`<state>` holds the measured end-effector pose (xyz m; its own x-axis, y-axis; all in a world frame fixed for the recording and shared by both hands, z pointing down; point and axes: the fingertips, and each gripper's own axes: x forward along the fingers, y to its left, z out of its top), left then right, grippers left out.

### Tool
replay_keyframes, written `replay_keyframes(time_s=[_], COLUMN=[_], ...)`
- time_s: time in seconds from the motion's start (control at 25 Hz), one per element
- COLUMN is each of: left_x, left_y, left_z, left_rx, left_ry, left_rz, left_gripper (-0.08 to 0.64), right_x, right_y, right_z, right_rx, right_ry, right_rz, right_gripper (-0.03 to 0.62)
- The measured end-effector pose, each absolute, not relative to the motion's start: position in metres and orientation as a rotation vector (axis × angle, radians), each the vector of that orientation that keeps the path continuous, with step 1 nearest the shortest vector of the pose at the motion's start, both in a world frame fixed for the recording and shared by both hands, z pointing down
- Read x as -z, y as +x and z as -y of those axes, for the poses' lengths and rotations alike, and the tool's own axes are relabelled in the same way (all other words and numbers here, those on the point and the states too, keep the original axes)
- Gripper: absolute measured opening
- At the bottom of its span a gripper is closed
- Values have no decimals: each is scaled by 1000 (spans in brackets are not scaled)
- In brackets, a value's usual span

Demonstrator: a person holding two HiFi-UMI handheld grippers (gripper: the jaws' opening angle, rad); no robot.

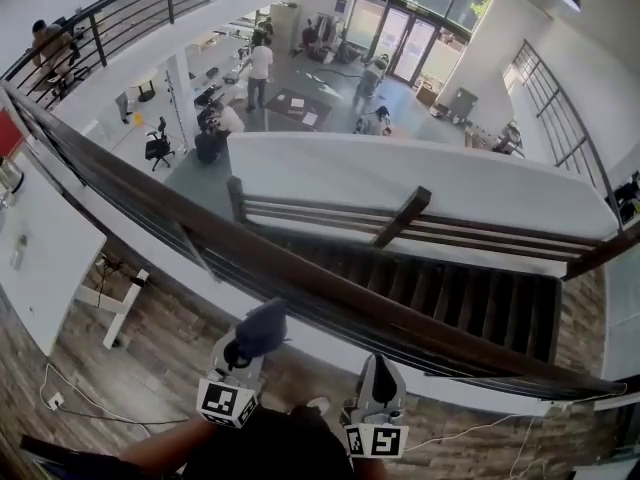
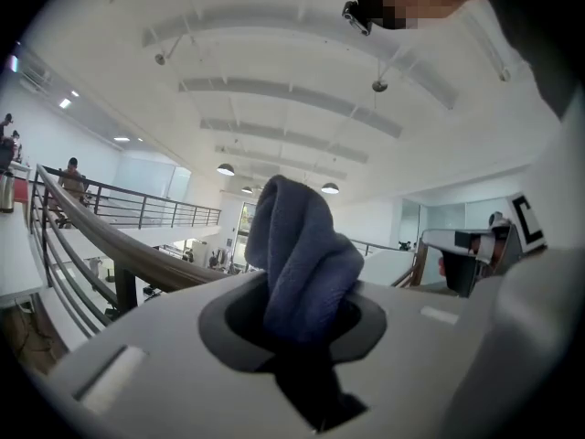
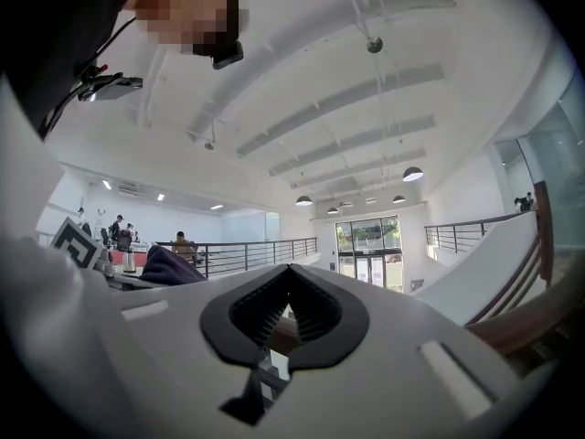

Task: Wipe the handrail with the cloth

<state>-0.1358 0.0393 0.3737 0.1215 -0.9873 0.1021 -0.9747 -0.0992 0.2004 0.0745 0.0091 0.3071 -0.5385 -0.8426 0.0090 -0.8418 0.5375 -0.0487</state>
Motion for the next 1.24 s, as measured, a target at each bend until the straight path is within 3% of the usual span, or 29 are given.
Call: replay_keyframes(time_s=[1.24], left_x=[-346], left_y=[-94], left_z=[-32], left_rx=[160], left_ry=[2260], left_rz=[1893], left_gripper=[75], right_x=[-284], right_y=[102], right_z=[-23], right_rx=[-136], right_ry=[-1687], right_rz=[-2683], right_gripper=[0])
